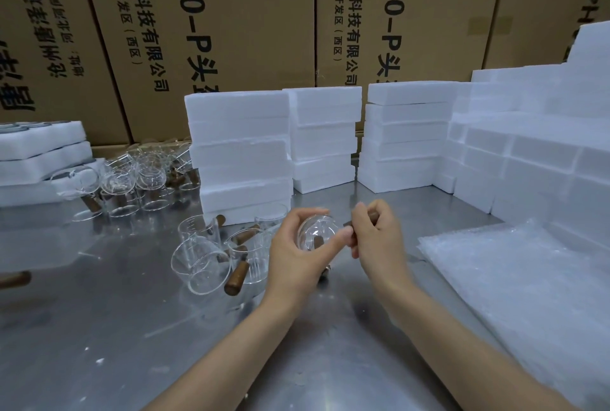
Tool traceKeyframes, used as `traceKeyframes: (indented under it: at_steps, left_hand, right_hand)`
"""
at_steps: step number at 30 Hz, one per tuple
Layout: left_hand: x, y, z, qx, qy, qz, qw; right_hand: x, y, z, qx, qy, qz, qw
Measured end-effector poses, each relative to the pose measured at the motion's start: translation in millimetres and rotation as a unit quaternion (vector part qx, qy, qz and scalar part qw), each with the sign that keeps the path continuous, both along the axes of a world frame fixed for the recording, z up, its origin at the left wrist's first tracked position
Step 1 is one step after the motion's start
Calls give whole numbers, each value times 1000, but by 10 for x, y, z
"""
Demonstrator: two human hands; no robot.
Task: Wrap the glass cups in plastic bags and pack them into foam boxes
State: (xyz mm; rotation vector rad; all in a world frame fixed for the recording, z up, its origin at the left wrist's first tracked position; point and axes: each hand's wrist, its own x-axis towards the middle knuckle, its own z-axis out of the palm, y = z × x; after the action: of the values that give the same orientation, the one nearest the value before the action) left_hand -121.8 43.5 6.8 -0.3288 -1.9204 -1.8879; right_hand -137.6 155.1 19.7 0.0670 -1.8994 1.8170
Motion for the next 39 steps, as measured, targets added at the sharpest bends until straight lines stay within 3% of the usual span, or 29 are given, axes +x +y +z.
traceKeyframes:
  at_steps: [5,8,14,20,28,34,39]
  left_hand:
    - [36,19,61,106,-58,11,993]
    - [-2,-34,74,117,-100,-12,988]
    - [-68,-173,109,99,-151,-162,970]
    - [-77,-250,121,105,-130,-289,943]
    - [-35,-170,45,-16,-61,-213,975]
    - [-49,-56,-72,-42,-26,-86,995]
    - [-34,-64,-66,-53,-17,-67,996]
  right_hand:
    - [20,-44,-8,6,1,20,1000]
    - [7,-26,-4,-4,-9,14,1000]
    - [-62,69,11,-35,-56,-6,998]
    - [-124,137,-6,-104,-105,-9,989]
    - [-115,96,-53,-93,-95,-20,991]
    - [-88,36,-57,-42,-74,-21,996]
    - [-102,48,-61,-70,-89,7,993]
